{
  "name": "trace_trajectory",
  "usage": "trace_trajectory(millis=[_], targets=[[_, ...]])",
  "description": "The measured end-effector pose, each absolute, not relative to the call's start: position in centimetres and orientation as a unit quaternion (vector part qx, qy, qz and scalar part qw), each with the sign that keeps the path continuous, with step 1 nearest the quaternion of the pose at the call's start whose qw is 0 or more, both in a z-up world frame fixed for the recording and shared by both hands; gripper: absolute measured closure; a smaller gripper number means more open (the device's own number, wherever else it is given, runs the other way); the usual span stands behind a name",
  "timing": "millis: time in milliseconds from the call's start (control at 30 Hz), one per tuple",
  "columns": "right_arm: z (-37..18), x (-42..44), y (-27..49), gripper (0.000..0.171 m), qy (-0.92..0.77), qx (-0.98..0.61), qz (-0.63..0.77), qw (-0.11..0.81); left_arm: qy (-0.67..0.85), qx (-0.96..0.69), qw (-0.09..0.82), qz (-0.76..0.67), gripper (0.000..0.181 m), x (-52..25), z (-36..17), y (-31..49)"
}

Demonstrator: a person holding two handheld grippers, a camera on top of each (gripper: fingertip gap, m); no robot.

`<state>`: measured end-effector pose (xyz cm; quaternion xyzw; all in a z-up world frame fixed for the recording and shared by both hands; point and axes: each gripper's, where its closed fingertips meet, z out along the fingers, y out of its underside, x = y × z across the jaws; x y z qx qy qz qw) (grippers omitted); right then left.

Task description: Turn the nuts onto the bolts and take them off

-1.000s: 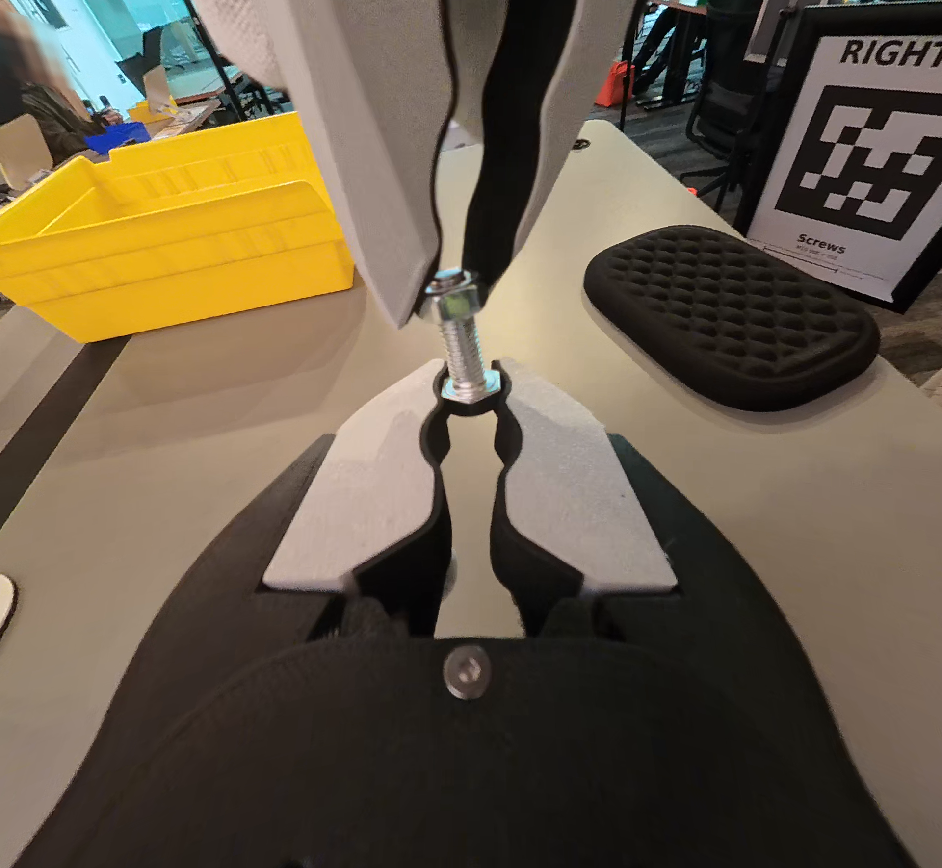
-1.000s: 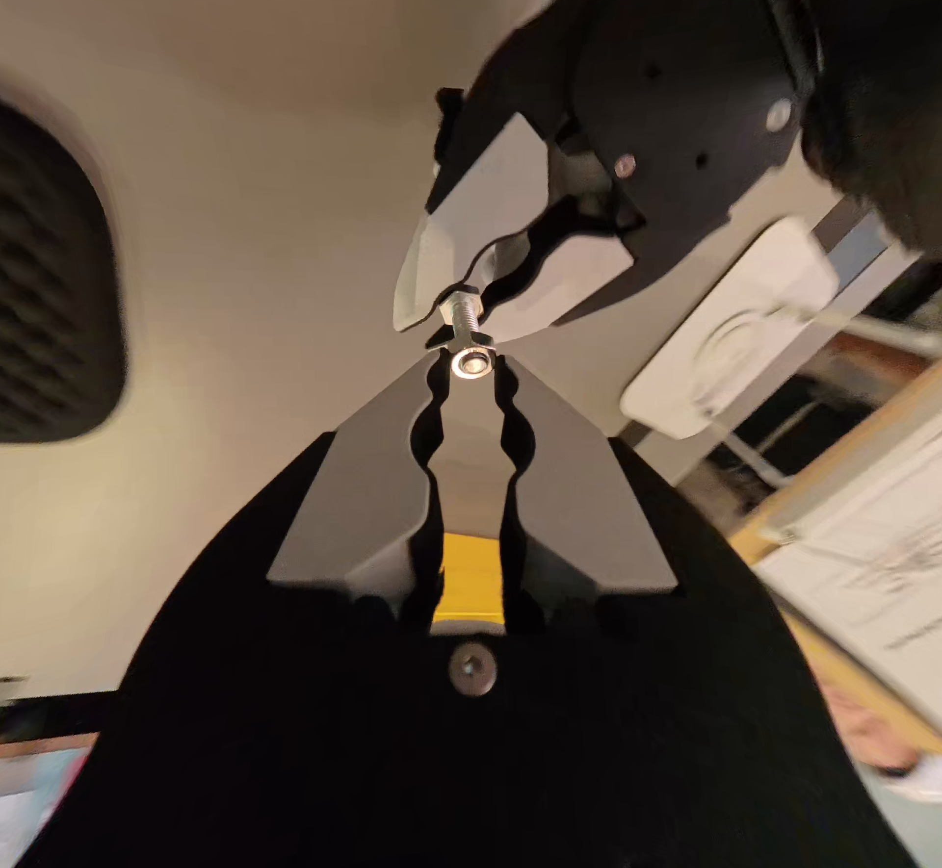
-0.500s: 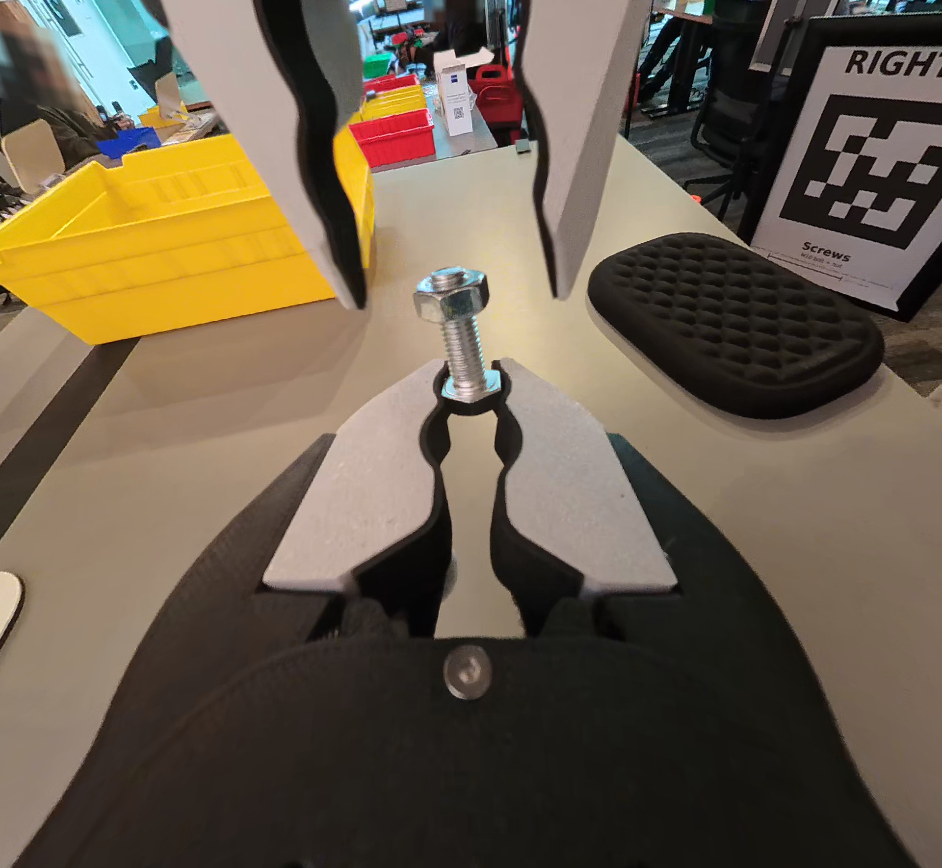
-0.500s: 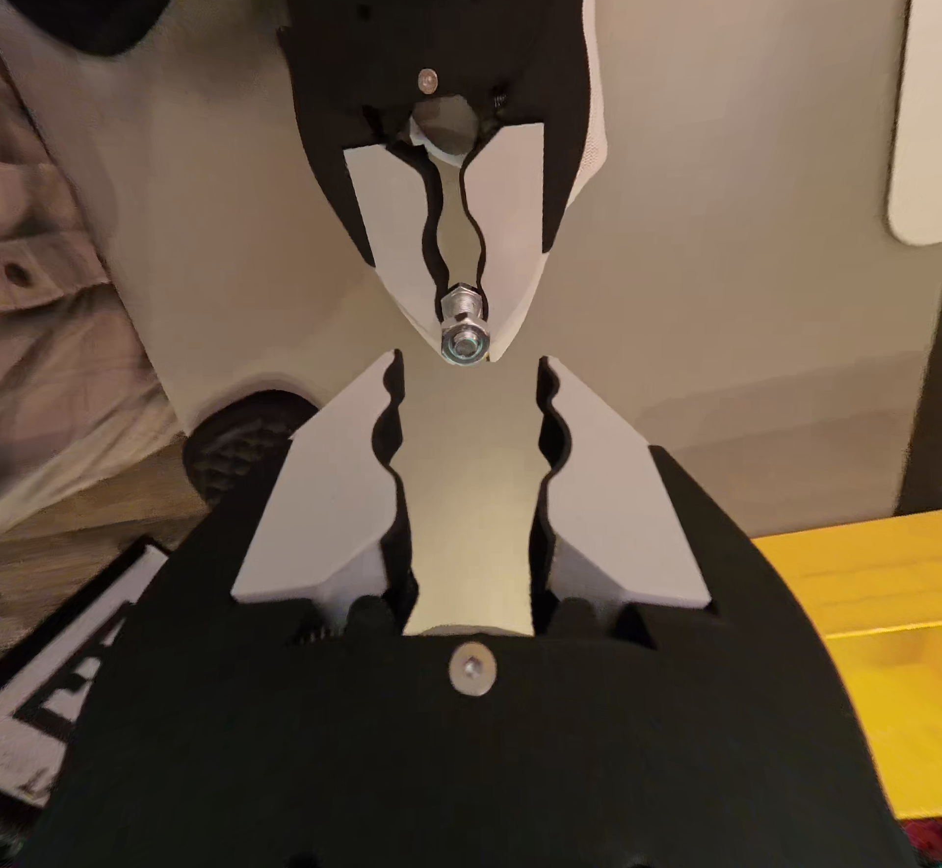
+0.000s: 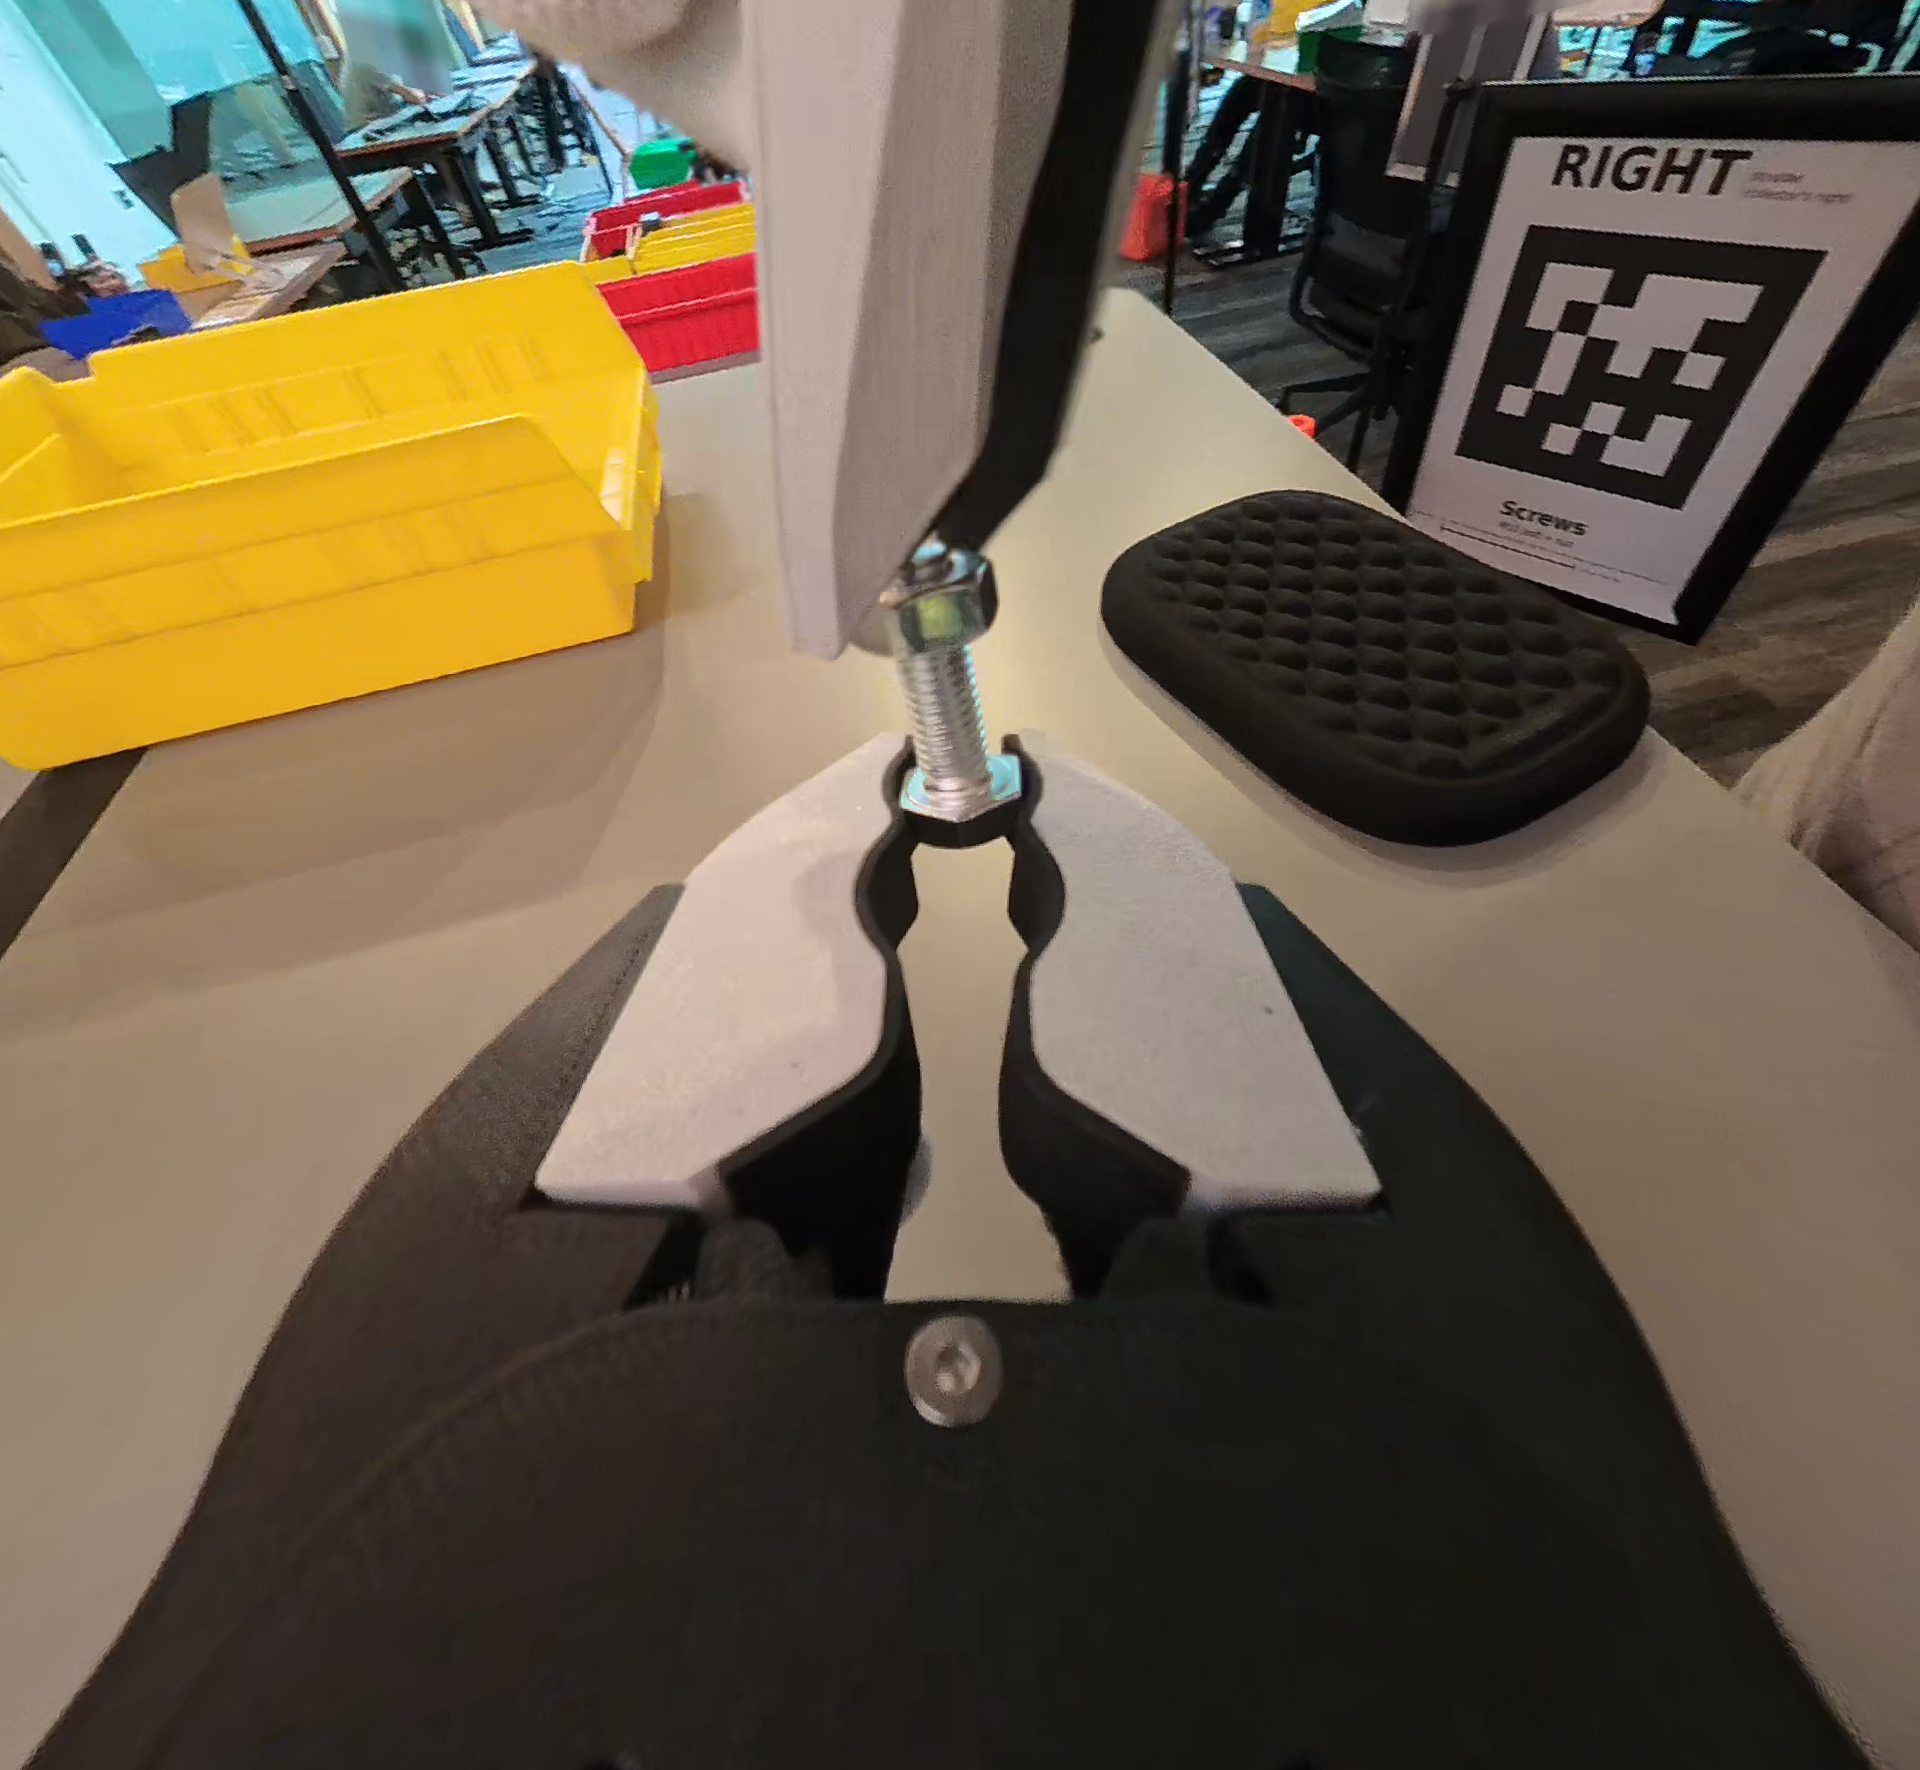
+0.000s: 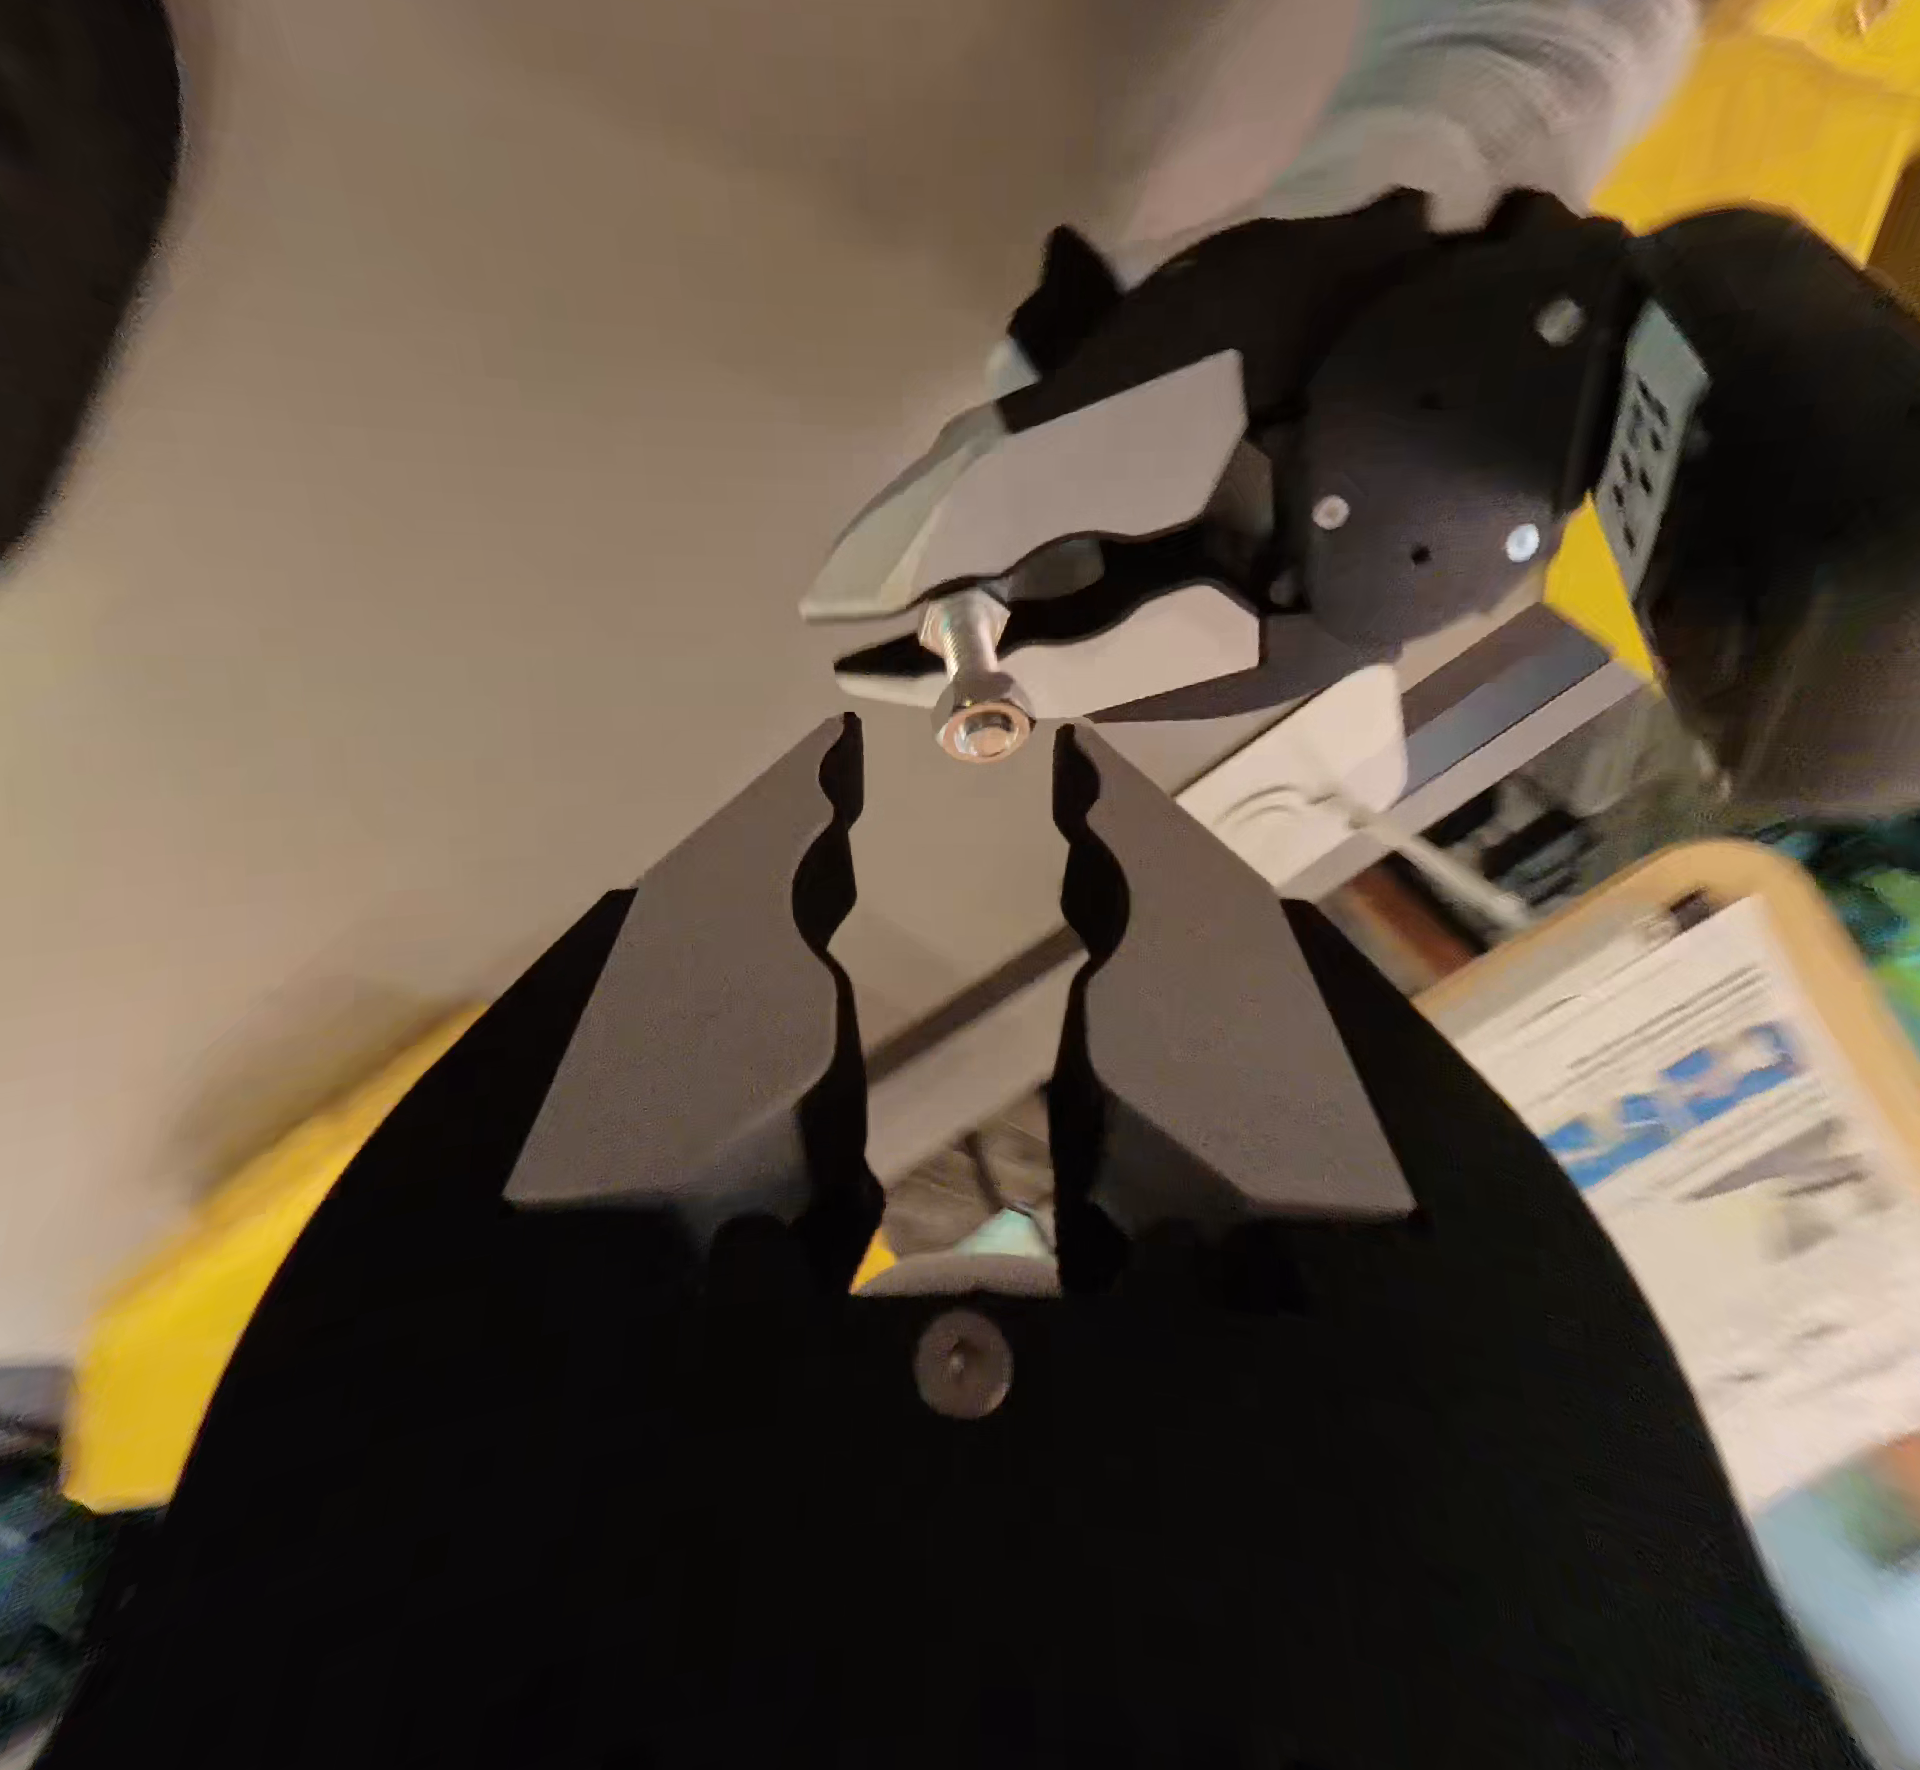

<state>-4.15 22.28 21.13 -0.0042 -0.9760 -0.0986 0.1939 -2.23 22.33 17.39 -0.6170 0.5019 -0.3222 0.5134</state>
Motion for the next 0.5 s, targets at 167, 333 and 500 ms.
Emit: trace_trajectory(millis=[167, 333, 500], targets=[[21.2, -4.5, 21.5, 0.14, -0.97, 0.087, -0.118, 0.192, 0.517, -0.608, 0.503, -0.331, 0.167, -1.9, 17.4, 21.5], [20.8, -4.7, 21.4, 0.148, -0.964, 0.128, -0.138, 0.185, 0.518, -0.607, 0.503, -0.334, 0.168, -2.0, 17.5, 21.5], [20.4, -4.4, 21.5, 0.155, -0.974, 0.077, -0.127, 0.171, 0.519, -0.609, 0.504, -0.325, 0.167, -1.9, 17.2, 21.7]])
